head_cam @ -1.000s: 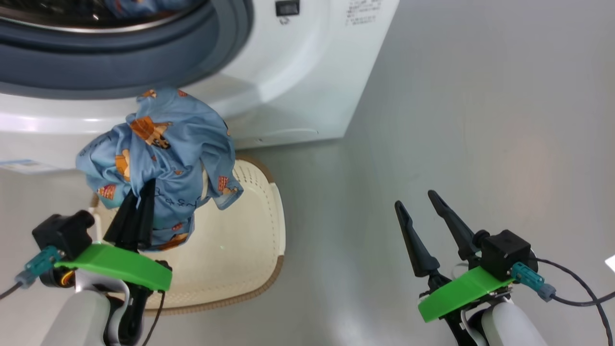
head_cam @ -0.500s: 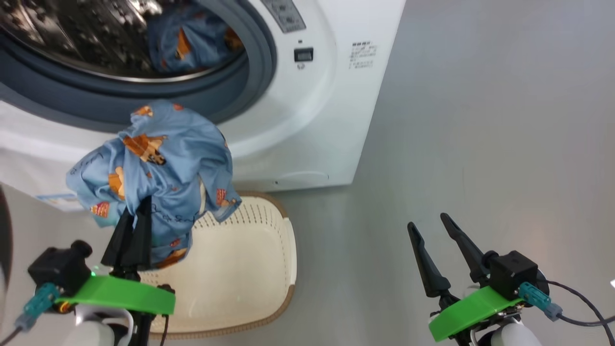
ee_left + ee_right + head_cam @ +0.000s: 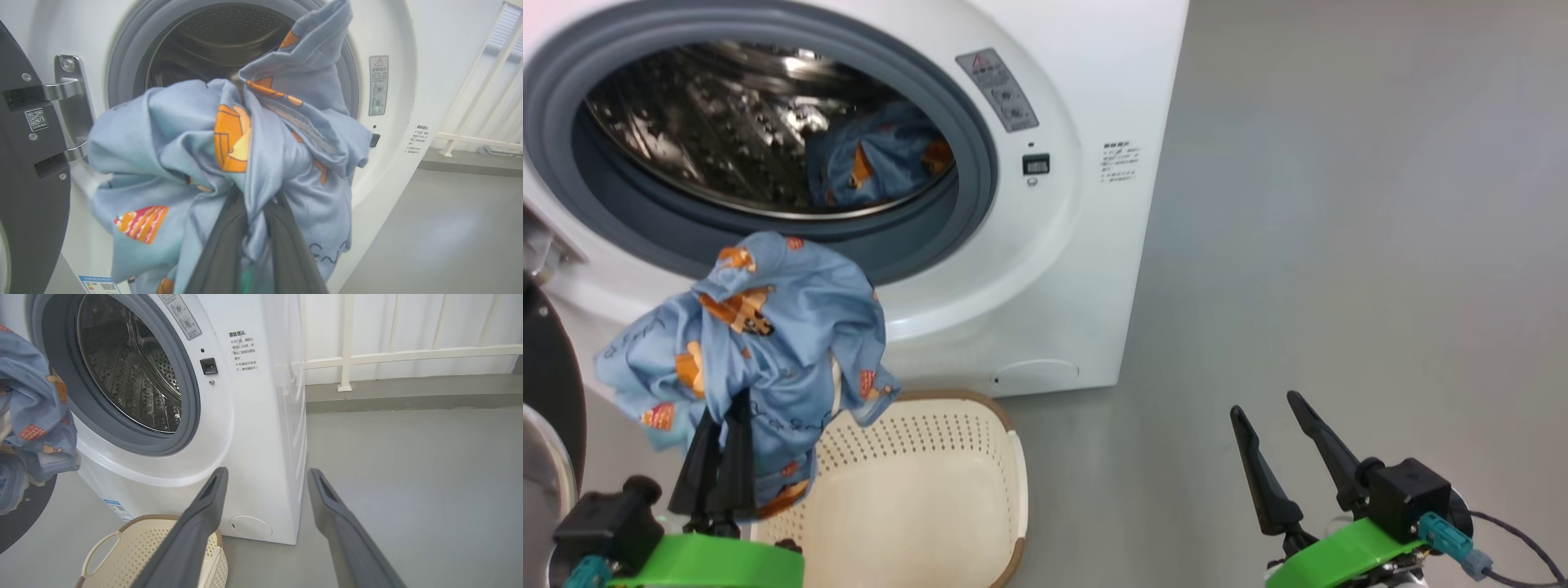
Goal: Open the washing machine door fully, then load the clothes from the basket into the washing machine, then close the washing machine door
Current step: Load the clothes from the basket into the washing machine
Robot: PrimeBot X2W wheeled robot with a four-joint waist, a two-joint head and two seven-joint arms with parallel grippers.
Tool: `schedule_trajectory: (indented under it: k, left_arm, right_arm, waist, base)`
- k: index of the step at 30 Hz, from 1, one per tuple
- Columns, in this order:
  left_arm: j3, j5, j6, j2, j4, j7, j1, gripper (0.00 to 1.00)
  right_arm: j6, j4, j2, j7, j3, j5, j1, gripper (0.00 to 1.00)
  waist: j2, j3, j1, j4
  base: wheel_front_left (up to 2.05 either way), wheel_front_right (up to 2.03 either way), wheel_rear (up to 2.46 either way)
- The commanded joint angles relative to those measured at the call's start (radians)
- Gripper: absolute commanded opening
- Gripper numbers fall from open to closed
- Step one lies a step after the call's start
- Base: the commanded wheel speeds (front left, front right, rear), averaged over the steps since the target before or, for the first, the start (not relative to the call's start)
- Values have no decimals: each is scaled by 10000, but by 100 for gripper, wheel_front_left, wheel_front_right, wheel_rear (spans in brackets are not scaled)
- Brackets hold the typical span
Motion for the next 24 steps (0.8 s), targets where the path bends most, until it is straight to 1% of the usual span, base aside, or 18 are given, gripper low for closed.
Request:
schedule_trajectory:
  k: [1,11,24]
  left_arm:
    - [414,113,-15,78,-355,-133,-62,0]
    - [874,375,-15,-223,-635,-133,426,0]
    - [1030,529,-15,-422,-639,-134,702,0]
  right_arm:
    - [27,-274,28,-120,186,-108,57,100]
    - [27,-468,28,-120,107,-157,301,100]
    - [27,-518,28,-120,36,-213,487,100]
  waist:
    - [0,-261,0,-105]
    - [0,-587,0,-257]
    - [0,-909,0,-325]
  base:
    - [0,0,0]
    - [0,0,0]
    - [0,0,0]
